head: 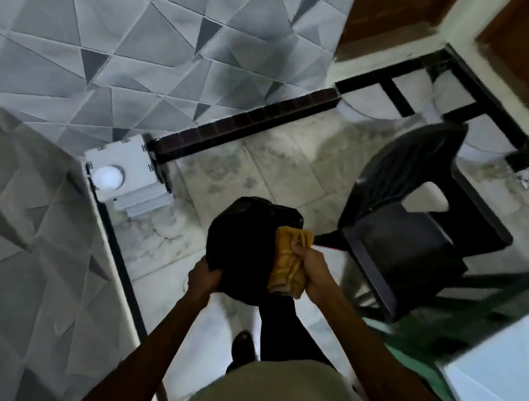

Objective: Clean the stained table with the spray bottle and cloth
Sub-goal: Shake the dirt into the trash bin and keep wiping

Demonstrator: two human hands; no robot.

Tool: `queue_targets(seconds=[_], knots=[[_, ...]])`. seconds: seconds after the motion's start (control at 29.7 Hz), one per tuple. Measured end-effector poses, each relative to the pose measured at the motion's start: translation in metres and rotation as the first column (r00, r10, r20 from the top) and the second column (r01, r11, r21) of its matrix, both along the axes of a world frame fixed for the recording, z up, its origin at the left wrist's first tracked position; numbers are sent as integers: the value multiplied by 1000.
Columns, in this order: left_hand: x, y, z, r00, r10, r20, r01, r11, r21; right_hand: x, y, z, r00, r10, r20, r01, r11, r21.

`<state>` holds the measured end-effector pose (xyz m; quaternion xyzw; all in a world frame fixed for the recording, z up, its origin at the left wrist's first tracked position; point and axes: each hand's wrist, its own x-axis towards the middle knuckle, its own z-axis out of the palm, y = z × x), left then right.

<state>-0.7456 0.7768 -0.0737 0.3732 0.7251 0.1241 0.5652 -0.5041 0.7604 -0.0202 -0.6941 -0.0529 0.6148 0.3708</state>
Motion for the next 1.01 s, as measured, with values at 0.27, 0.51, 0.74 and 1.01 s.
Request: queue_targets(seconds=[0.27,0.51,0.74,1.01], knots=[[-23,184,8,953,292,77,-292,956,-20,-29,214,-9,965,149,-215,-170,982,-82],[-91,350,-88,920,390,42,-383,917,-114,-63,393,-73,929,144,-341,-196,973,-123],[-141,480,-289,924,382,-14,-379,913,-153,-116,512,-280,946,134,-296,-168,981,-95],[-178,565,-448,925,367,-101,-379,910,-168,-182,570,-415,976,-121,-181,77,970,-231]])
